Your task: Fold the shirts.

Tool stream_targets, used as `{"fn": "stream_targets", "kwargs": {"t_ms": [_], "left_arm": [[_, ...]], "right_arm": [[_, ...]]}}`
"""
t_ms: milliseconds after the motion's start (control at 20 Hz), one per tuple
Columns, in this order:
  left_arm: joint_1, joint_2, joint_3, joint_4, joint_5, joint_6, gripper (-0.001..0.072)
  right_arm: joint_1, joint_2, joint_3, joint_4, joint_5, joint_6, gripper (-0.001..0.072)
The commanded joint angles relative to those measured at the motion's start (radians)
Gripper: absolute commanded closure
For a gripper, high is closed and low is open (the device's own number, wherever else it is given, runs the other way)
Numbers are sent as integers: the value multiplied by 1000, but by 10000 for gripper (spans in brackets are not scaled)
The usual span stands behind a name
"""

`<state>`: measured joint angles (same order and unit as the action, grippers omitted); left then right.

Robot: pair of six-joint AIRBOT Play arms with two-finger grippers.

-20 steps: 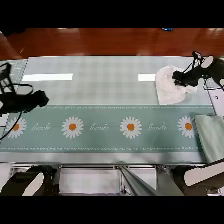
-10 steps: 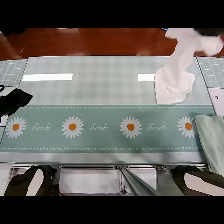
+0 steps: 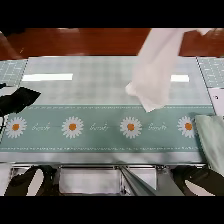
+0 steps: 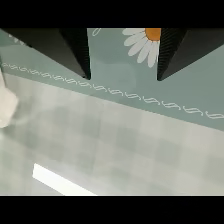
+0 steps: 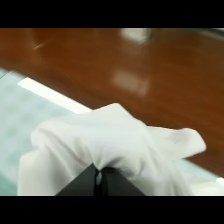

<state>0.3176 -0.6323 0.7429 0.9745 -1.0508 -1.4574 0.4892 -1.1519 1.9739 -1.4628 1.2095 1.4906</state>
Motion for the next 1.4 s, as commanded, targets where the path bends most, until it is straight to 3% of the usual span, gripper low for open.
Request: {"fn": "stream_targets", "kwargs": {"t_ms": [0,250,400,450,500,550,600,700,900,1000,1100,1250,1350], "left_arm": [[-12,0,-3,-28,-1,62,200],[-26,-2,-3,-29,-16,59,200],[-26,-2,-3,-29,-15,58,200],[-26,-2,-3,-29,-16,58,200],[-26,-2,-3,-29,-16,58,200],[-26,-2,-3,-29,-16,58,200],[-26,-2,-3,-29,-16,58,199],[-34,-10,-1,-24,-38,59,199],[-95,-124,2,72,-206,101,199],[-81,-195,-17,81,-266,84,199],[-34,-267,-63,81,-247,89,200],[98,-396,-84,26,-199,113,200],[177,-486,-85,-127,-192,187,200]], "right_arm": [[229,-68,-86,-14,17,64,685],[379,-331,-265,54,-191,194,685],[385,-516,-265,244,-334,208,684],[378,-560,-265,320,-357,208,625],[366,-586,-265,384,-364,204,380],[343,-592,-264,415,-357,175,302],[299,-585,-249,405,-318,172,302],[156,-525,-213,343,-167,172,303],[-232,-270,-293,35,156,196,304],[-422,-100,-517,-12,146,199,304],[-591,78,-807,36,58,178,304],[-804,274,-1167,217,-42,68,304],[-890,317,-1300,351,-45,-22,304]]}}
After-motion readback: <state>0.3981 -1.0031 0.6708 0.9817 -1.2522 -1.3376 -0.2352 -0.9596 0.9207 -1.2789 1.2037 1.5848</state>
